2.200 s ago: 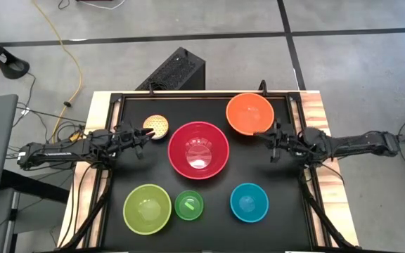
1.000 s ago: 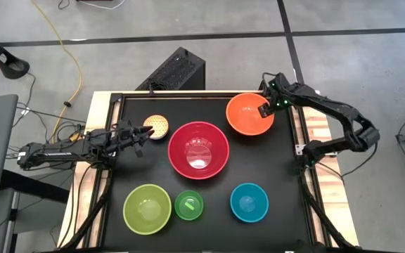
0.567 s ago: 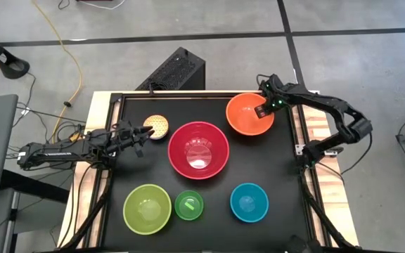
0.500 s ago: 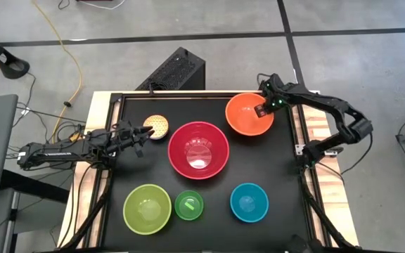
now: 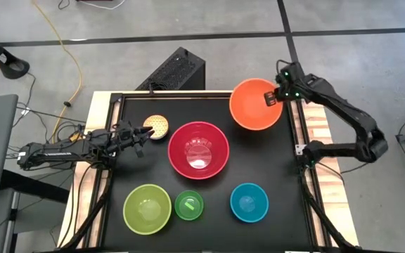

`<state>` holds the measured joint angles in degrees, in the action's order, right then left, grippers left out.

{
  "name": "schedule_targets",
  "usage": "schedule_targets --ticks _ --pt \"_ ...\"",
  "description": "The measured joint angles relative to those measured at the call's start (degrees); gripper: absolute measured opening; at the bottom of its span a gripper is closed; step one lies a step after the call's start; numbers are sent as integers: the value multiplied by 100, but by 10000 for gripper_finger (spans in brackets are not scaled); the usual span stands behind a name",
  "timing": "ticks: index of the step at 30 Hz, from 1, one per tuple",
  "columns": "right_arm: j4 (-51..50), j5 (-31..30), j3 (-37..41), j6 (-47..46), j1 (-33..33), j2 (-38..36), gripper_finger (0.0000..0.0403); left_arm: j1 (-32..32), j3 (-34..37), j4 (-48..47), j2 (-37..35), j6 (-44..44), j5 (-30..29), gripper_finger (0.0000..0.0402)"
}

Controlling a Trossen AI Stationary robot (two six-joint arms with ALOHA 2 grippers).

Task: Nest bowls inside each other
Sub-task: Stack the orange bowl on top of the red bowl

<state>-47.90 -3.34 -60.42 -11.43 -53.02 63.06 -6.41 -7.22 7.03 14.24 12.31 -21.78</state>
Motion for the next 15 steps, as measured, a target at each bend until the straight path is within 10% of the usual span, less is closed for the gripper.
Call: schedule_targets --ticks 15 --pt "1656 -571 -265 -1341 3698 402 13 -1 0 0 1 -212 -114 87"
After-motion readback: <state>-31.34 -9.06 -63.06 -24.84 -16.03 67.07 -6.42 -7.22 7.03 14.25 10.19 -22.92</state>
